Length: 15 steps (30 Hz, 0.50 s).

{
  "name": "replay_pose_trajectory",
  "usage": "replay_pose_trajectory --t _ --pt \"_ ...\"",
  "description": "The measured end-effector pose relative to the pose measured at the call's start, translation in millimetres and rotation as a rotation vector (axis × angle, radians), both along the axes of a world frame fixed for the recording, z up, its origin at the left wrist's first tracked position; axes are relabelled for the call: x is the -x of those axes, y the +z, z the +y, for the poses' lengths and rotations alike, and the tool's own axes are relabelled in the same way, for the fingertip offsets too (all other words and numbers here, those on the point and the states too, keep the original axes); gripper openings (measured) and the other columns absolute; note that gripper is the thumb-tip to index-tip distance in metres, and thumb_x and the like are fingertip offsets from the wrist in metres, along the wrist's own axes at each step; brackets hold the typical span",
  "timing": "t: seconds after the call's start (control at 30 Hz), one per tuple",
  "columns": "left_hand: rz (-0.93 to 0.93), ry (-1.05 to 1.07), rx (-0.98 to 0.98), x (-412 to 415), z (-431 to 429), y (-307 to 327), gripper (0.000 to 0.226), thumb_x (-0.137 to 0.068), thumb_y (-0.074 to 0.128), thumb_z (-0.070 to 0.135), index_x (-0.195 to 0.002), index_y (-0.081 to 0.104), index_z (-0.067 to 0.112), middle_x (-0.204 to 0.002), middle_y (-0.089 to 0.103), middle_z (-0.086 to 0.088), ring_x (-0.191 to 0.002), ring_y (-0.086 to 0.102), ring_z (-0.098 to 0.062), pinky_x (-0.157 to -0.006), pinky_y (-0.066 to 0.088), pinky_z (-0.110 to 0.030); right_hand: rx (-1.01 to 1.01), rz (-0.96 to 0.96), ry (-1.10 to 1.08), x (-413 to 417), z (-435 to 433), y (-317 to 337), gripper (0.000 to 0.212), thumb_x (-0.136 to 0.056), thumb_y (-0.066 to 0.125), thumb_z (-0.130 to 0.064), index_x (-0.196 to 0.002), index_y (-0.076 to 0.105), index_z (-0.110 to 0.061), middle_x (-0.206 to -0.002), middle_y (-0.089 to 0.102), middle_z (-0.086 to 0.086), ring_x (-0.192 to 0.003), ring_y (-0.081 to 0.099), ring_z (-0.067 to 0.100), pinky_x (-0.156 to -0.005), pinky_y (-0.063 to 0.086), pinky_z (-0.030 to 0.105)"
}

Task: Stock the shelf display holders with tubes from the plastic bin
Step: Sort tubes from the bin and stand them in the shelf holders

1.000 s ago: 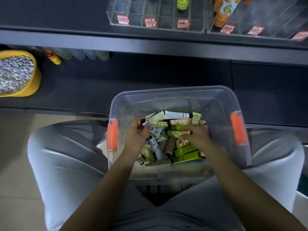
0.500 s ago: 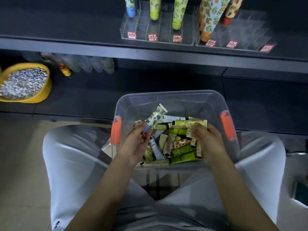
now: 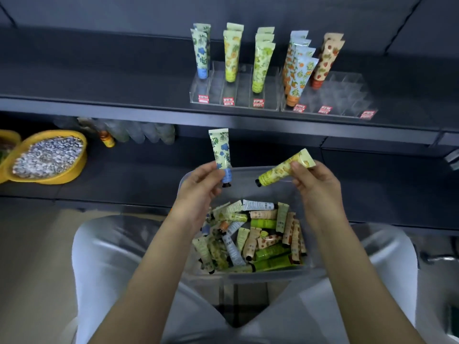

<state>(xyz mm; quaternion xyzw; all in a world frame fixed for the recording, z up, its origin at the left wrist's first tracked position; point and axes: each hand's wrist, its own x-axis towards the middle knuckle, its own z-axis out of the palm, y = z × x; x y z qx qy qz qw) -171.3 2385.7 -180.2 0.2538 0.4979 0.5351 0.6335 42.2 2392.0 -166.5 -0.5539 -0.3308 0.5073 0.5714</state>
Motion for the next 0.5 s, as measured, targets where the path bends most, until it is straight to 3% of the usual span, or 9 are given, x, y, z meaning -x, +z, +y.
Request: replay_pose_trajectory --t 0.07,0.17,0.27,0.37,0.5 --pt "0.089 -0.003 -0.113 6.7 13.3 13.4 0.016 -0.087 0.063 0.007 -0.097 0.064 0.02 -0.089 0.069 0.002 -0.085 0.057 -0.014 -0.078 0.048 -0.025 -0.044 -0.036 0.026 4.8 10.3 11.5 0.006 -0.082 0.071 -0.017 -0.085 0.068 -0.022 -0.076 0.068 -0.008 -0.073 0.059 0.007 -0.074 0.046 0.024" --pt "0.147 0.03 -0.251 20.5 39.7 33.7 0.02 -0.087 0.062 0.0 -0.097 0.063 0.017 -0.089 0.071 0.004 -0.087 0.065 -0.011 -0.081 0.052 -0.023 -0.077 -0.027 0.071 11.6 25.0 25.9 0.012 -0.082 0.069 -0.013 -0.092 0.068 -0.021 -0.086 0.071 -0.006 -0.085 0.064 0.009 -0.074 0.048 0.023" --pt "0.29 0.078 -0.322 36.3 72.3 53.0 0.022 -0.086 0.064 0.001 -0.105 0.061 0.011 -0.094 0.065 -0.001 -0.085 0.062 -0.012 -0.075 0.051 -0.019 -0.098 -0.053 0.09 19.3 40.8 36.4 0.014 -0.084 0.068 -0.011 -0.091 0.068 -0.023 -0.086 0.071 -0.008 -0.092 0.065 0.01 -0.077 0.049 0.024" --pt "0.41 0.153 -0.378 47.0 103.9 70.2 0.023 -0.085 0.067 0.002 -0.105 0.06 0.011 -0.089 0.062 0.002 -0.083 0.061 -0.008 -0.078 0.052 -0.018 -0.145 -0.085 0.126 28.9 57.1 49.0 0.017 -0.085 0.066 -0.008 -0.097 0.067 -0.02 -0.09 0.071 -0.007 -0.092 0.065 0.009 -0.076 0.05 0.021" --pt "0.509 0.2 -0.425 54.2 140.3 80.9 0.022 -0.085 0.067 0.003 -0.103 0.059 0.011 -0.086 0.061 0.007 -0.078 0.059 0.003 -0.071 0.048 -0.008 -0.22 -0.119 0.175 42.9 80.6 67.8 0.016 -0.085 0.065 -0.006 -0.097 0.067 -0.017 -0.09 0.071 -0.004 -0.085 0.066 0.005 -0.077 0.052 0.017"
